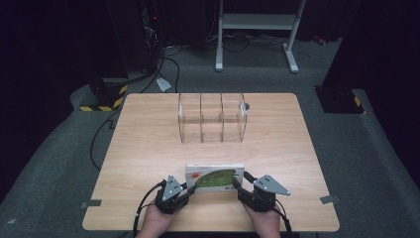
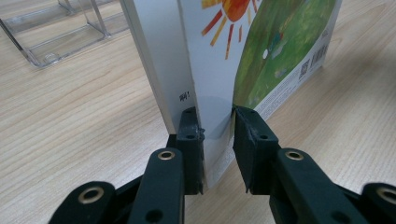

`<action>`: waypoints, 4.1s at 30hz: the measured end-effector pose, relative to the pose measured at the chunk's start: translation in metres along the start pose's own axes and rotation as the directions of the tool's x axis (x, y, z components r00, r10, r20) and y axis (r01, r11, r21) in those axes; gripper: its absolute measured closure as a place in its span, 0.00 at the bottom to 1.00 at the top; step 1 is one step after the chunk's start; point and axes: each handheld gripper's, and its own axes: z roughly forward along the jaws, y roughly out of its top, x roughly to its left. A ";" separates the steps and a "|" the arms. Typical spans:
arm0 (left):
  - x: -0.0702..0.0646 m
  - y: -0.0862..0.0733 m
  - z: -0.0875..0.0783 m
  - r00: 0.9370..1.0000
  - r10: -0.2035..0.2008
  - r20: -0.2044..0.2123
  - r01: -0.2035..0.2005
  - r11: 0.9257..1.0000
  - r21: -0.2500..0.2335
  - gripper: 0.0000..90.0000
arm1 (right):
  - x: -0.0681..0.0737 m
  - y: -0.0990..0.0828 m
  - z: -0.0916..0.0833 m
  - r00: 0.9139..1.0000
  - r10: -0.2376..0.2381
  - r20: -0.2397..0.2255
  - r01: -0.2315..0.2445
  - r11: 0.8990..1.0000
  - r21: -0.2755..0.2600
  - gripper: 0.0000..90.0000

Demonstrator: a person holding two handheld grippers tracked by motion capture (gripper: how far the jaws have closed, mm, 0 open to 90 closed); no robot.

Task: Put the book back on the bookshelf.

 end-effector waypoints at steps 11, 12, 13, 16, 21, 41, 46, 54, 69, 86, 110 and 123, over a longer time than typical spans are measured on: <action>-0.014 0.000 0.009 0.985 0.168 -0.048 -0.167 0.986 0.024 0.97 | 0.010 -0.001 0.008 0.999 -0.042 -0.019 0.042 0.999 0.003 0.57; -0.016 0.000 0.011 0.981 0.185 -0.061 -0.184 0.983 0.026 0.98 | 0.008 -0.002 0.009 0.999 -0.039 -0.015 0.039 0.999 0.005 0.56; -0.017 0.001 0.012 0.980 0.188 -0.066 -0.187 0.982 0.030 0.98 | 0.007 -0.002 0.009 0.999 -0.035 -0.004 0.035 0.999 0.006 0.54; -0.013 0.000 0.011 0.986 0.155 -0.055 -0.154 0.988 0.021 0.98 | 0.001 -0.002 0.008 1.000 -0.005 0.004 0.005 1.000 0.004 0.52; -0.012 0.000 0.010 0.989 0.142 -0.050 -0.141 0.990 0.016 0.97 | -0.002 -0.004 0.009 1.000 0.010 0.009 -0.010 1.000 0.018 0.50; -0.010 -0.001 0.003 0.990 0.134 -0.048 -0.135 0.991 0.001 0.88 | 0.001 -0.008 0.013 1.000 0.005 0.006 -0.005 0.999 0.049 0.50; -0.007 -0.001 -0.002 0.992 0.122 -0.021 -0.122 0.993 -0.008 0.79 | 0.002 -0.008 0.013 1.000 0.000 0.006 0.000 0.999 0.050 0.50; -0.004 0.000 -0.012 0.995 0.098 -0.011 -0.099 0.994 -0.054 0.69 | 0.001 -0.008 0.012 1.000 0.002 0.012 -0.002 0.999 0.050 0.50; -0.001 0.002 -0.029 0.998 0.052 -0.045 -0.058 0.987 -0.153 0.46 | -0.001 -0.006 0.010 1.000 0.006 0.015 -0.007 0.999 0.040 0.50; 0.018 0.018 -0.006 0.997 -0.045 -0.065 0.038 0.994 -0.101 0.12 | -0.001 -0.007 0.009 1.000 0.007 0.017 -0.007 0.999 0.043 0.50; 0.031 0.015 0.011 1.000 0.011 0.020 -0.008 0.989 -0.144 0.70 | -0.006 -0.006 0.014 1.000 0.014 0.000 -0.014 0.998 0.058 0.47; 0.022 0.010 0.006 0.993 0.063 0.102 -0.046 0.986 -0.159 0.89 | -0.036 0.021 0.052 0.995 -0.076 -0.067 0.083 0.990 0.111 0.31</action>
